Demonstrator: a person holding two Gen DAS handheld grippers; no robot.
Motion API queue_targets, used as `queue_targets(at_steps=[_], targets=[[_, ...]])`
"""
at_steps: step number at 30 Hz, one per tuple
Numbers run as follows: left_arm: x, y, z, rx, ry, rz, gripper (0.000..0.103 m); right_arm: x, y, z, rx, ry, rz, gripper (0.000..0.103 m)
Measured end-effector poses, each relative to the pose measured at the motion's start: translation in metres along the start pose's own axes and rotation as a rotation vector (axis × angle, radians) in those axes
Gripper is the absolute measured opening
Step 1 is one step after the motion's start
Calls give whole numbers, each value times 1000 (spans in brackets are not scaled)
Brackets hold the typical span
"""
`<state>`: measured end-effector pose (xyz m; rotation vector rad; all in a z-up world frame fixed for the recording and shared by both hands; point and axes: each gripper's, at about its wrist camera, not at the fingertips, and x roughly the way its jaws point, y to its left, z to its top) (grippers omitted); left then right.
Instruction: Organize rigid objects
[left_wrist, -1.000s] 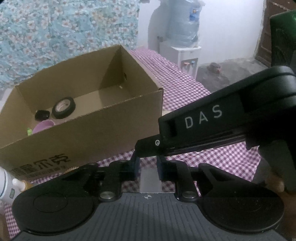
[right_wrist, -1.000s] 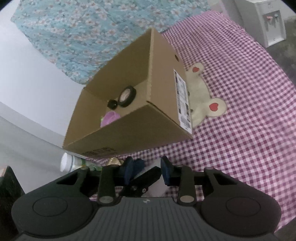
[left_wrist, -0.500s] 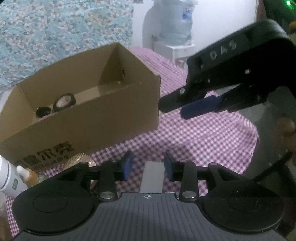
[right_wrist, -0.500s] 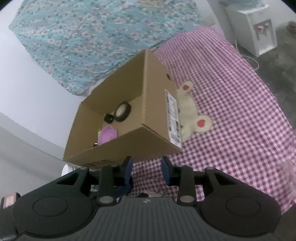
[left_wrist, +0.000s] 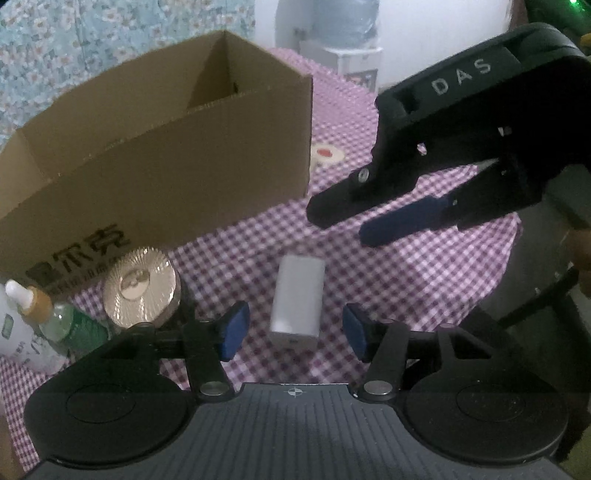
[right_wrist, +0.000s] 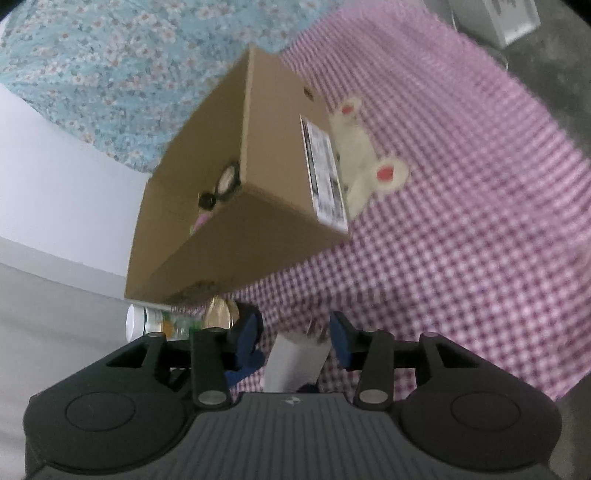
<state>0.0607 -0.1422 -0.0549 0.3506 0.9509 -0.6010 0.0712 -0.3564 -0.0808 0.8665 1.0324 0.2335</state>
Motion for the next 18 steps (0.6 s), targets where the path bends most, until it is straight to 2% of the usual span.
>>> queue_targets(at_steps=[8, 10, 11, 12, 18], targets=[[17, 9, 5, -42, 51, -11, 46, 31, -12, -10, 98, 82, 8, 47], [18, 11, 6, -45, 44, -10, 43, 38, -11, -10, 108, 97, 10, 47], [18, 11, 7, -47, 41, -17, 38, 41, -11, -9, 113, 103, 12, 47], [18, 11, 7, -50, 34, -23, 28, 45, -9, -9, 116, 110, 14, 47], [7, 12, 8, -44, -32, -5, 27, 51, 3, -8, 123, 113, 32, 48]])
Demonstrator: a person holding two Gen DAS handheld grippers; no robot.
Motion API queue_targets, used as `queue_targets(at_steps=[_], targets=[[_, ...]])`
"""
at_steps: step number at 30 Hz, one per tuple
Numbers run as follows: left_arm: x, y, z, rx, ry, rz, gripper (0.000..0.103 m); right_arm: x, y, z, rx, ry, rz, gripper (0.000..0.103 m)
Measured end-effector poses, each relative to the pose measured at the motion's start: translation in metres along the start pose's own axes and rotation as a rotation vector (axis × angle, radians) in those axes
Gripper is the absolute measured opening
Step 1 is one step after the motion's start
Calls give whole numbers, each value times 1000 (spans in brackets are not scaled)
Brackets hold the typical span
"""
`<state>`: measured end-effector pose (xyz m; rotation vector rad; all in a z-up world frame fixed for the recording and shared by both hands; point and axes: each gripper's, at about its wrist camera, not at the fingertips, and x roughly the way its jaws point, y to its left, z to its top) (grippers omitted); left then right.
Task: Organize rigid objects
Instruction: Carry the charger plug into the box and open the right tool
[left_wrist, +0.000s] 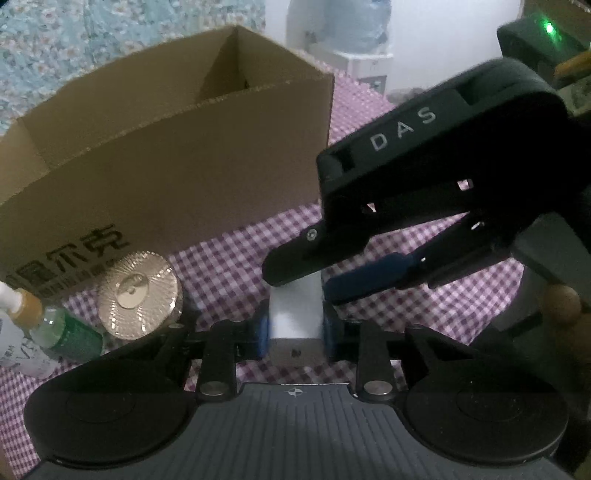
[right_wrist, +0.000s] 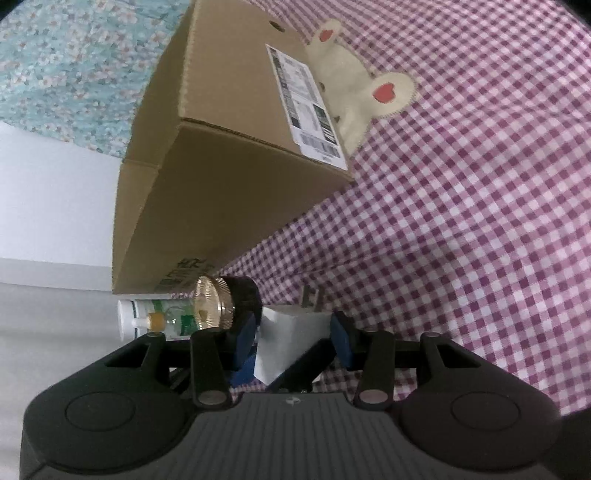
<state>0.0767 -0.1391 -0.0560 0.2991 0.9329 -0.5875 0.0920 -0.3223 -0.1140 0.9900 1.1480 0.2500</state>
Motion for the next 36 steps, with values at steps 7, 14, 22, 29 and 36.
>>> queue_targets(at_steps=[7, 14, 22, 29, 36], targets=[[-30, 4, 5, -29, -80, 16, 27, -10, 11, 0, 0, 3, 32, 48], [-61, 8, 14, -64, -179, 32, 27, -25, 51, -9, -70, -35, 96, 48], [-93, 35, 60, -129, -281, 89, 27, -44, 106, 4, -183, -94, 176, 48], [-74, 86, 103, -303, -222, 87, 27, -21, 158, 54, -292, -104, 185, 48], [-12, 126, 113, -480, -87, -17, 27, 37, 149, 108, -254, -30, 87, 48]])
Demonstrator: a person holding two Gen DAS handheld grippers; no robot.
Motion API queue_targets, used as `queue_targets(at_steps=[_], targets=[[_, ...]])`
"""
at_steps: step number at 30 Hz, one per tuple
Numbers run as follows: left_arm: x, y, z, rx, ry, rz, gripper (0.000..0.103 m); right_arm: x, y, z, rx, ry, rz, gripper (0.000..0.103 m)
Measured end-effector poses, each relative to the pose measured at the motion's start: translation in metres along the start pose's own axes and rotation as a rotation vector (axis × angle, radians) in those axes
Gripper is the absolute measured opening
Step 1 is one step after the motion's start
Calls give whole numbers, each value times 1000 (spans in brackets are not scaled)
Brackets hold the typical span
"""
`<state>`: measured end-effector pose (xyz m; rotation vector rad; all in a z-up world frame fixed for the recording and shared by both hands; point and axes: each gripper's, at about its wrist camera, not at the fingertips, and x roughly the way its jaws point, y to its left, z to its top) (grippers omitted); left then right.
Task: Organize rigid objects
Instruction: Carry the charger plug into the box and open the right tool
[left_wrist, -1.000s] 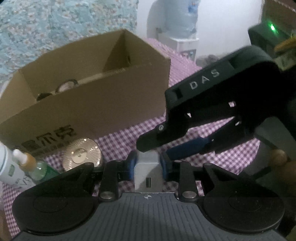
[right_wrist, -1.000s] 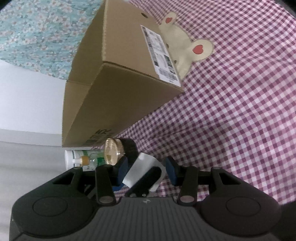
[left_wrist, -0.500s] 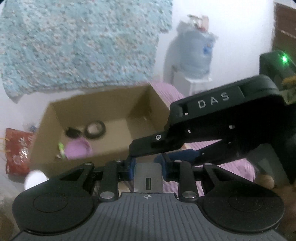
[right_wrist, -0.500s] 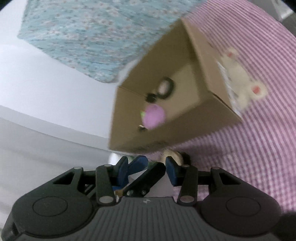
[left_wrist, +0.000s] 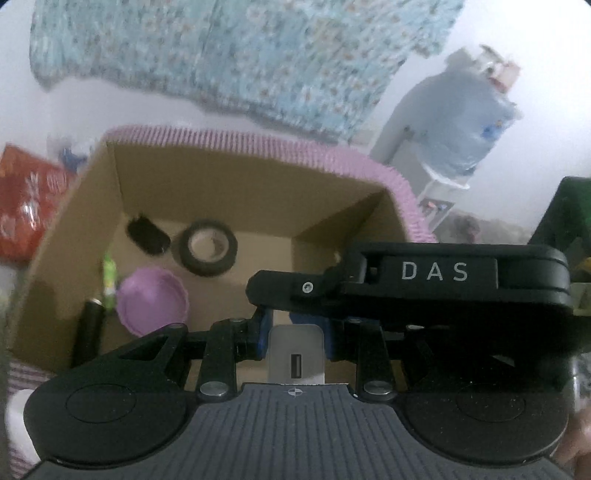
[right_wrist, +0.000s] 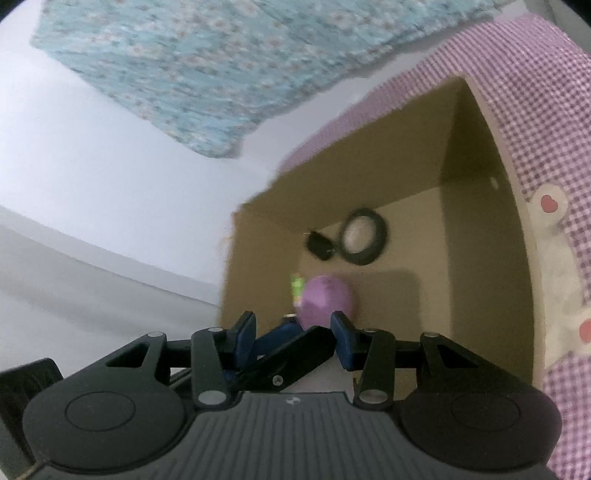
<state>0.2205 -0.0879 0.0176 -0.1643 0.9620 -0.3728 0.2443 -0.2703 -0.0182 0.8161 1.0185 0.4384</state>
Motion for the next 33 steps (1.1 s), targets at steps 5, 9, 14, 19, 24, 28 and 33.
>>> queue_targets(at_steps=[5, 9, 14, 19, 24, 28, 33], targets=[[30, 10, 3, -40, 49, -8, 27, 26, -22, 11, 4, 34, -82, 48], [40, 12, 4, -40, 46, -24, 27, 33, -27, 15, -26, 29, -124, 51], [47, 17, 4, -62, 46, -27, 27, 30, -25, 18, -52, 9, -147, 51], [47, 25, -2, -104, 71, 3, 28, 26, -21, 21, -81, -18, -166, 51], [32, 26, -8, -102, 61, 31, 34, 21, -20, 22, -82, -27, -156, 51], [15, 23, -11, -91, 41, 45, 39, 15, -18, 20, -81, -22, -148, 51], [-24, 13, -23, -5, -23, 68, 58, -5, -11, 15, -100, 12, -143, 51]])
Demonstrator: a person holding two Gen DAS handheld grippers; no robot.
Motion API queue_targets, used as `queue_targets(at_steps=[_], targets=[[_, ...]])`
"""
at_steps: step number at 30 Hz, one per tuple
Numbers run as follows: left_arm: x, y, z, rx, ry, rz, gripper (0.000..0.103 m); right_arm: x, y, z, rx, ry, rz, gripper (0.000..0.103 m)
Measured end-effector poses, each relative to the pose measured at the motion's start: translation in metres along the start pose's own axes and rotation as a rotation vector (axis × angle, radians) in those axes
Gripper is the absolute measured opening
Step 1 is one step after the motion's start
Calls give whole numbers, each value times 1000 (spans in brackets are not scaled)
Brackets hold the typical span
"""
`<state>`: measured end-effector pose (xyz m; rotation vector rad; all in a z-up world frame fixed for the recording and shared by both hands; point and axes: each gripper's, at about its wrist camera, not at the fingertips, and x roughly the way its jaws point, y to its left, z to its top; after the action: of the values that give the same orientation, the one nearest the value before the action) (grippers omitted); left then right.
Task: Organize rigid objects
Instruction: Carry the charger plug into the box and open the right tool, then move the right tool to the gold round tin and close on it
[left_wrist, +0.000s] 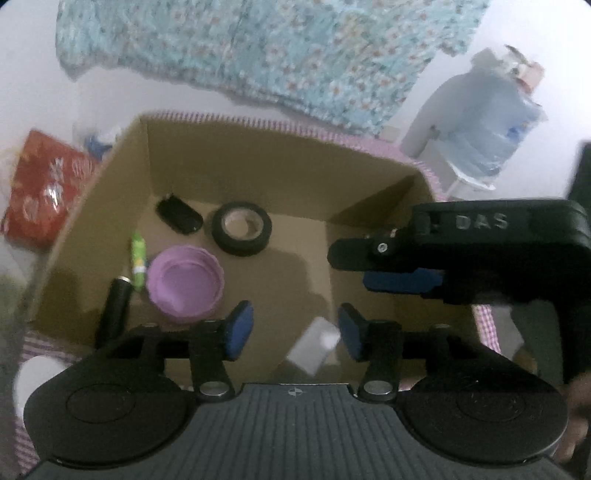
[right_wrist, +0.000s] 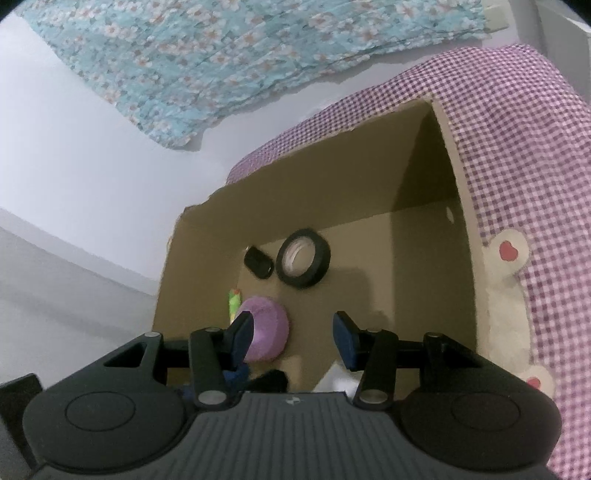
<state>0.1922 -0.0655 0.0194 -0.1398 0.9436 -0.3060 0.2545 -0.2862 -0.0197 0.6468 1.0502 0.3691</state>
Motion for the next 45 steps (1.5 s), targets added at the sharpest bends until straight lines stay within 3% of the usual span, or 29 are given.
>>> queue_targets(at_steps=[5, 12, 21, 26, 40, 45], targets=[[-42, 4, -19, 51, -39, -40, 67, -5, 14, -2, -20, 112, -23, 52], [-85, 10, -46, 124, -105, -86, 75, 28, 32, -3, -12, 312, -138, 53], [-94, 27, -78, 176, -109, -89, 80, 68, 29, -1, 11, 443, -315, 59], [-89, 44, -82, 135, -96, -98, 80, 86, 26, -3, 55, 494, -318, 61], [-89, 63, -87, 66, -105, -96, 80, 98, 49, 7, 41, 383, -207, 60], [-92, 65, -89, 55, -117, -78, 80, 66, 51, 2, 25, 304, -177, 60]])
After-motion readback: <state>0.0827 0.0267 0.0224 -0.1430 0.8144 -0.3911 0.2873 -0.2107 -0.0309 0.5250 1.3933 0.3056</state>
